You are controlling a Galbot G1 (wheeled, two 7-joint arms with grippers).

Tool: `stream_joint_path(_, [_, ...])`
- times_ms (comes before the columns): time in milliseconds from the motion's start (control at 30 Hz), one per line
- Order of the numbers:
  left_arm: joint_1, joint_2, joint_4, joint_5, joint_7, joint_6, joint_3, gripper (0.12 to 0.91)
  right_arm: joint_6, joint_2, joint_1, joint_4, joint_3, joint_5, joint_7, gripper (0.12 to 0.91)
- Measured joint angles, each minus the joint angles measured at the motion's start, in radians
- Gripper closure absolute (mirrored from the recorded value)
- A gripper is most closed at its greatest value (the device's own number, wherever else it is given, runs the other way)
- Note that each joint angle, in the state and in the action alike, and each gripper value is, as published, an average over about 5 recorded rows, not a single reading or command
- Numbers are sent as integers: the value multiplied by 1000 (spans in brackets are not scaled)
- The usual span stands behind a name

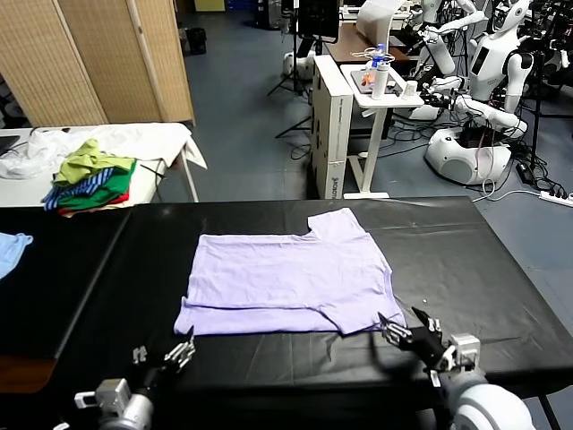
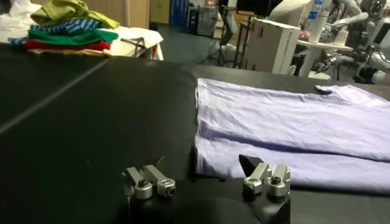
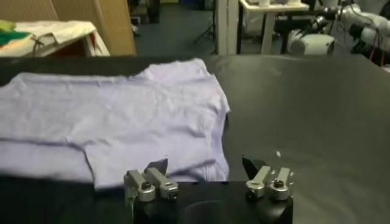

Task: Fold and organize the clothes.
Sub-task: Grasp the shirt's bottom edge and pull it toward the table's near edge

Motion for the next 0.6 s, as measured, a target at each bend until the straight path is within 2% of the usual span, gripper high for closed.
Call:
stream_joint_path(67, [-2,-2,4,1,0,-1,1,439,1,-1,3,0,-1,-1,-2,761])
stream_joint_path(167, [-4,-3,7,2,1,-1,4,592,2,-3,7,4,-2,0,-3,857])
stream_joint_path(267, [-2,-3,6,3,1,-1,5,781,1,-5,5,13,-2,1,-3,885])
stream_joint_path(333, [0,-2,4,5,1,-1,5,860,0,-6,0,20,-2,2,-2,885])
stream_joint_path(367, [1,-1,3,6,1,-1,5,881,-2,-6,-3,24,-2,2,-2,885])
stream_joint_path(600, [30,0,-16,25,-7,2,-4,886,-36,-25,-40,75,15,16,6,885])
